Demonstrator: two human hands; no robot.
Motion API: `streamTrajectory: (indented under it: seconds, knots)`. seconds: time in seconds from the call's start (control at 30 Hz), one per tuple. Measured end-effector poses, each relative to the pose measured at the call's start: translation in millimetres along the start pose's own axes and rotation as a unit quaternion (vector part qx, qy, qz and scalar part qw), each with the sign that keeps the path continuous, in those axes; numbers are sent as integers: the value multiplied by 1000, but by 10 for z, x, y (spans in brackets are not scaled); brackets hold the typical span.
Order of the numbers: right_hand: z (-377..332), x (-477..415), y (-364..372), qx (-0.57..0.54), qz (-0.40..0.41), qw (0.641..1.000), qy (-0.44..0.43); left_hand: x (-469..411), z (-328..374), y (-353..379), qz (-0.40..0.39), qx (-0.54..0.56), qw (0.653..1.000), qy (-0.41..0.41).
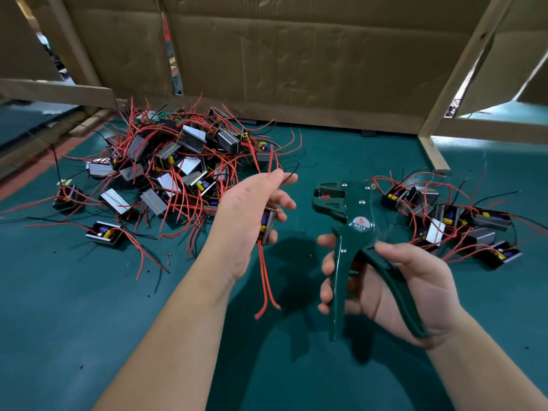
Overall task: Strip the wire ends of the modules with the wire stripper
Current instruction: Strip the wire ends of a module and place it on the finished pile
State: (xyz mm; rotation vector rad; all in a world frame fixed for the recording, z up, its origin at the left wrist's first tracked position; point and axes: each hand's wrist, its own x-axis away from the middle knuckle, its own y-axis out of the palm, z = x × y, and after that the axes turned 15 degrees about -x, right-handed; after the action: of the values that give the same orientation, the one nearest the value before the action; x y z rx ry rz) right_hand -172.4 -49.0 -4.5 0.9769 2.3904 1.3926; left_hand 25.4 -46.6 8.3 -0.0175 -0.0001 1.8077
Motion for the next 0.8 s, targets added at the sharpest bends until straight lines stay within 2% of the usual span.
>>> streamTrajectory:
  seconds: [0.17,0.47,0.7,0.8]
  knots:
    - [8,-2,18,-5,0,1000,3,17,-18,18,30,-25,999,33]
    - [-23,43,3,-8,-57,998,15,41,-7,-8,10,-33,998,52]
    - [-30,34,-5,-5,-53,998,16,33,-25,-9,2,-55,996,74]
    - [-31,43,-8,6,-55,998,18,21,-48,-6,20,-99,990,98]
